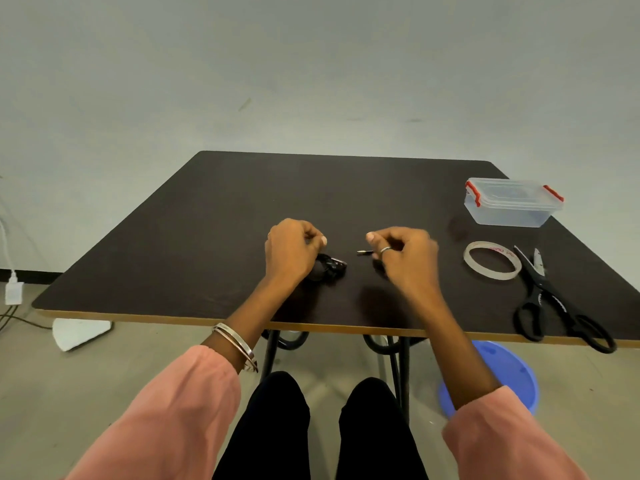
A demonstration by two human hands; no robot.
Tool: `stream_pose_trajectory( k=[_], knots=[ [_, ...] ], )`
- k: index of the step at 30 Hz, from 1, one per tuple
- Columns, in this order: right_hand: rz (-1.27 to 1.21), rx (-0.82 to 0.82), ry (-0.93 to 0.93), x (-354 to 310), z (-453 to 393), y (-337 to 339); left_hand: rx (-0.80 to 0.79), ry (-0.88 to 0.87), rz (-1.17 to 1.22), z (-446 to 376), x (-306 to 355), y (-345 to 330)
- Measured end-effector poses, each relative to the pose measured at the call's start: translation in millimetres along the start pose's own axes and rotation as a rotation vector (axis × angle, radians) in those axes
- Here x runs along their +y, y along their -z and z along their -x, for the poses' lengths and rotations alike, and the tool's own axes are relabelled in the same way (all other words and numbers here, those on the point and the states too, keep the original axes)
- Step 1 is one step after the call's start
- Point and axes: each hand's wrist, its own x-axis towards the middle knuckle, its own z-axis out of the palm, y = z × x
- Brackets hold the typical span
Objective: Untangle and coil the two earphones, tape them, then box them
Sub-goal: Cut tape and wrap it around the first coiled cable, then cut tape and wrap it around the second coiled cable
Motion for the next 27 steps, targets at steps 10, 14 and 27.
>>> stream_pose_trajectory(
  k=[10, 14, 27],
  knots=[
    [0.234, 0.224, -0.157, 62.5, -12.0, 113.9, -0.254, -0.304, 0.175, 15.1, 89.7, -76.7],
    [0.349, 0.132, -0.167, 80.7, -10.3, 127.6, -0.349, -0.38, -0.183, 13.3, 121.3, -109.9],
    [0.68, -0.034, -0.222, 105.9, -19.2, 127.4, -0.314, -0.342, -0.373, 10.2, 146.1, -147.0]
  ],
)
